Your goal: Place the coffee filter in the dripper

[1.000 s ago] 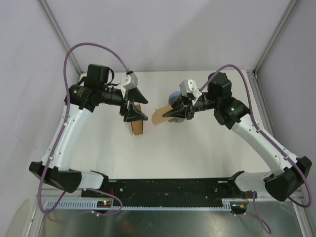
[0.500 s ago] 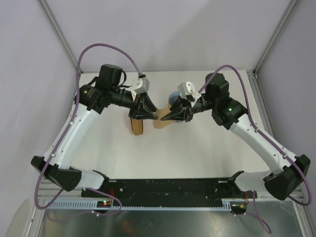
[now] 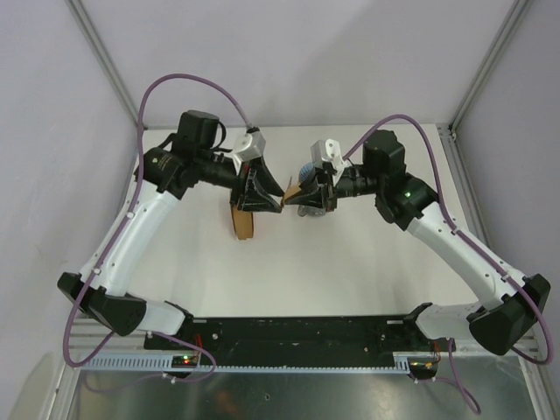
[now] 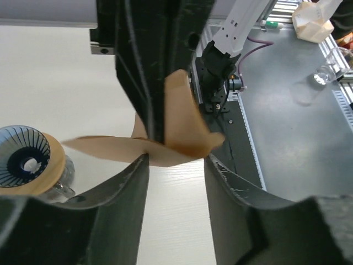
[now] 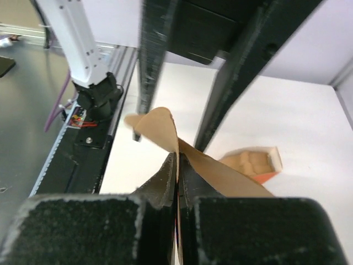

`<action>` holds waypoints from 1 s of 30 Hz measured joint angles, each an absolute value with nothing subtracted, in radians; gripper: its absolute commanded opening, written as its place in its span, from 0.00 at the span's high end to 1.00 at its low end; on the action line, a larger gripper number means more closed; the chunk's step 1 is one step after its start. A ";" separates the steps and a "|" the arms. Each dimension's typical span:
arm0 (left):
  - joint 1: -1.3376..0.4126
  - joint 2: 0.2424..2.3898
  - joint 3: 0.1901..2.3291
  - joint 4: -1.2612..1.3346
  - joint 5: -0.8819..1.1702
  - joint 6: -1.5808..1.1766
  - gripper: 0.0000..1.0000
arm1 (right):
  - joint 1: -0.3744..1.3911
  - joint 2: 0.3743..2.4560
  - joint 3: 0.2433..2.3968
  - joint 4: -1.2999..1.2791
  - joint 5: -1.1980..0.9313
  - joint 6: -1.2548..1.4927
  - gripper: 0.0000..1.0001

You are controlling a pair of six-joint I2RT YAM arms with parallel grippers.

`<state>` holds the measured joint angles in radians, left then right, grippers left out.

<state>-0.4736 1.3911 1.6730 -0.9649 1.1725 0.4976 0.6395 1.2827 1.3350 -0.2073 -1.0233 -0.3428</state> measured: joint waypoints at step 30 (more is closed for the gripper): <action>-0.471 1.372 1.796 -0.967 0.949 0.497 0.46 | 0.584 1.253 1.335 -0.307 -1.038 -0.395 1.00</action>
<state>-0.4709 1.3716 1.7958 -0.9668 0.9485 0.4969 0.5842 1.2526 1.3350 -0.3065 -1.0382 -0.3946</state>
